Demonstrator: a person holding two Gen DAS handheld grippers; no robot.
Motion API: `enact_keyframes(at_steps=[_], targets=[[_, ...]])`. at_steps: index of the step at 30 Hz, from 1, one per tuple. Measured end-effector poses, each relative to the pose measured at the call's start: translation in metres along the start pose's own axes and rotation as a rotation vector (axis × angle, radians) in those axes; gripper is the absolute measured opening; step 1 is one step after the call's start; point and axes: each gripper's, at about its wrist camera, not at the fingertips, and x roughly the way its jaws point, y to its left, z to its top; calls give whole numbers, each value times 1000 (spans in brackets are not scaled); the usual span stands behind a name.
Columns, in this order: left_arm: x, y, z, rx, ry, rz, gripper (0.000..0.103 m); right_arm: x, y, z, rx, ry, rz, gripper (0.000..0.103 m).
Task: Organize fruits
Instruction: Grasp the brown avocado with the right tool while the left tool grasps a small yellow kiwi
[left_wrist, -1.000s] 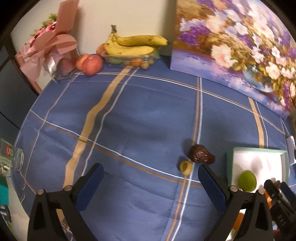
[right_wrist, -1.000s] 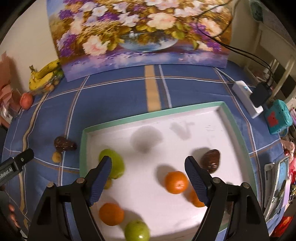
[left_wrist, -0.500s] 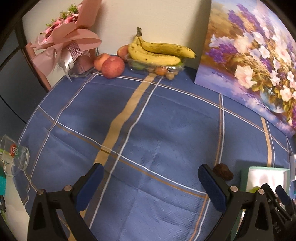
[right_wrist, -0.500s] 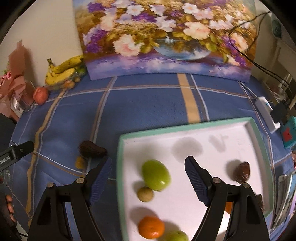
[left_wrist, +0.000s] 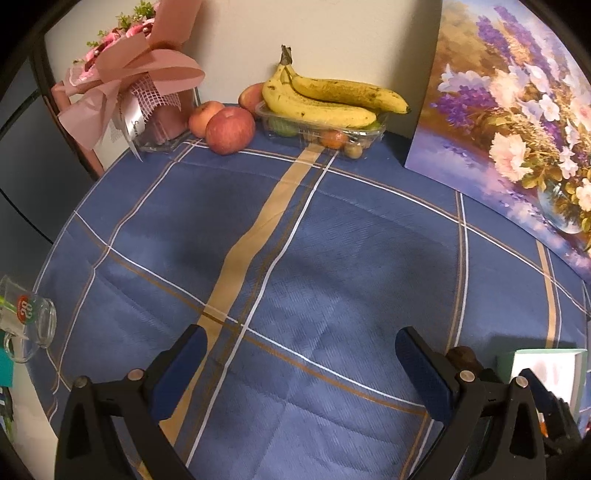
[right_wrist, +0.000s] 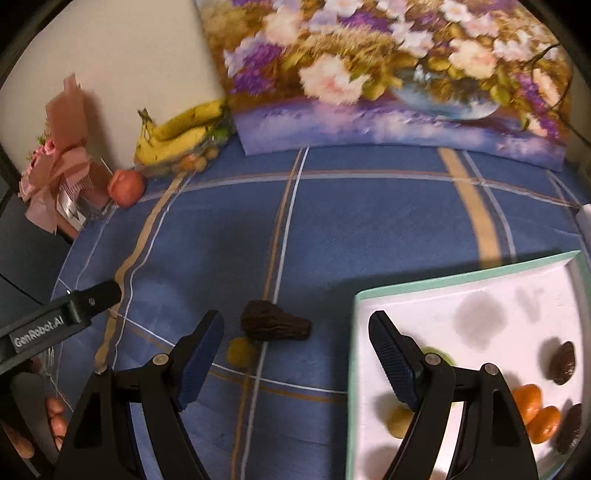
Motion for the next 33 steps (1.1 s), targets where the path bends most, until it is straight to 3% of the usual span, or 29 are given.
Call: enact_keyframes(at_steps=[3, 6, 15, 19, 26, 33], targets=[[7, -1, 1, 0, 13, 8, 103, 11, 5, 0, -1, 23, 6, 81], [14, -1, 3, -3, 24, 11, 103, 21, 11, 1, -19, 34, 18, 75], [25, -1, 6, -34, 39, 5, 103, 38, 12, 1, -24, 52, 17, 73], [28, -2, 6, -33, 46, 2, 103, 45, 15, 2, -32, 63, 14, 63], [26, -4, 7, -28, 49, -6, 103, 48, 11, 1, -14, 74, 29, 57], [29, -9, 3, -75, 102, -105, 103, 32, 8, 6, -3, 35, 51, 57]])
